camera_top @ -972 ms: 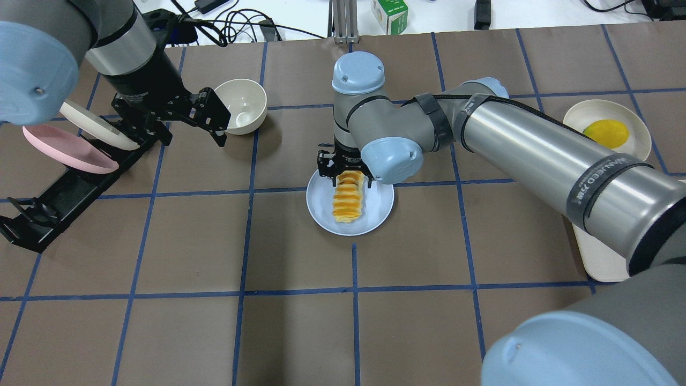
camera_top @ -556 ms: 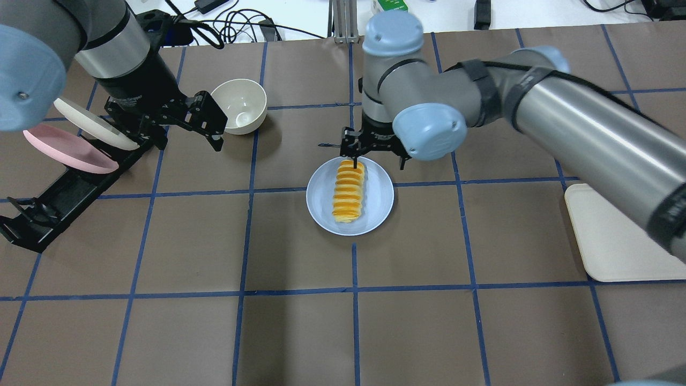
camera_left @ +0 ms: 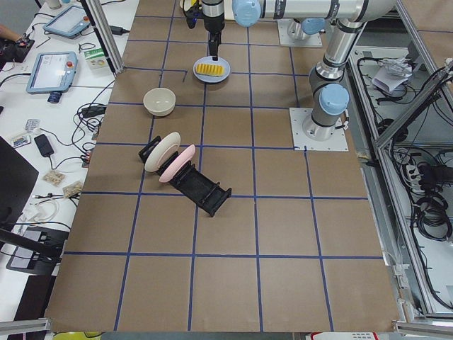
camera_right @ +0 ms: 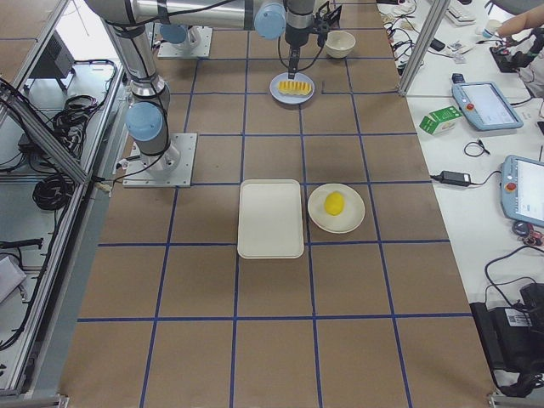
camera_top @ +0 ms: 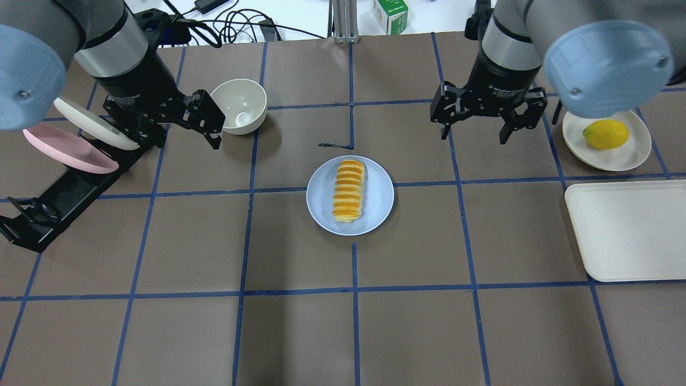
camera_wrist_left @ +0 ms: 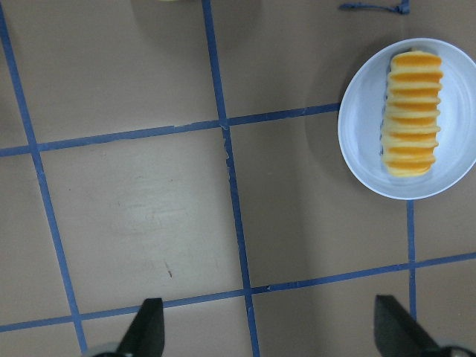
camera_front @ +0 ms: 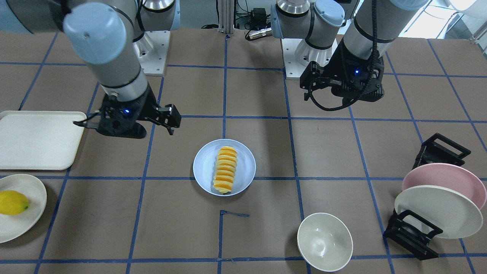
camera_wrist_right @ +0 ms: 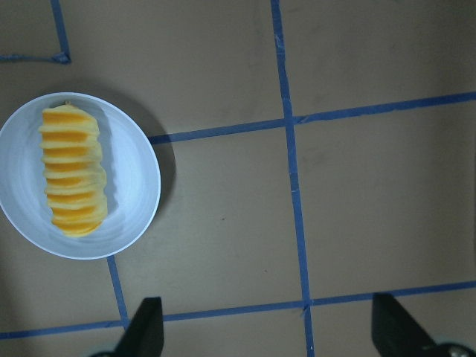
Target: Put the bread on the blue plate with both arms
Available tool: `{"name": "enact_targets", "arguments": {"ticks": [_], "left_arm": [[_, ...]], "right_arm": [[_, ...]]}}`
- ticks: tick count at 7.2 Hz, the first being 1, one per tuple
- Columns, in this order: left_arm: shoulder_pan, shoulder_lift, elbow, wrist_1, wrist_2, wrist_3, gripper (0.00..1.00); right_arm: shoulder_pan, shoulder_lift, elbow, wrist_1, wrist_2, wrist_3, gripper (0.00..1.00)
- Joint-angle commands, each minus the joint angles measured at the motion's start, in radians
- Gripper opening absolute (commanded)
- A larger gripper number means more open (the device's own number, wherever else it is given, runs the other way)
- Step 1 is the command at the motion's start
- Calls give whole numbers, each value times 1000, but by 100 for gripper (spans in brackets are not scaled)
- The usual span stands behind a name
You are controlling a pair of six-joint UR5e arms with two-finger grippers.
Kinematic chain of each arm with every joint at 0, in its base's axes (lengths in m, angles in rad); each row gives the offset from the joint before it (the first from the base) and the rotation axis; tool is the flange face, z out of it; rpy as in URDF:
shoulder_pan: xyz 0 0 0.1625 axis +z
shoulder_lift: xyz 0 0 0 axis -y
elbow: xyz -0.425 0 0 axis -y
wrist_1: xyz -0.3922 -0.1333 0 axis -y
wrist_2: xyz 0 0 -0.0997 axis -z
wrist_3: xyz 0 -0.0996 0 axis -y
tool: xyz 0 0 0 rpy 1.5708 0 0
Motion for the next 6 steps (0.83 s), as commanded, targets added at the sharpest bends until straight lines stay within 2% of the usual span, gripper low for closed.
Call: {"name": "enact_targets", "arguments": {"ticks": [1, 6], "left_arm": [[4, 7, -2, 0, 3, 2, 100], [4, 0, 0, 2, 0, 1, 100]], "right_arm": [[-18, -50, 4, 45, 0, -18, 100], [-18, -50, 15, 43, -1, -14, 100]]}}
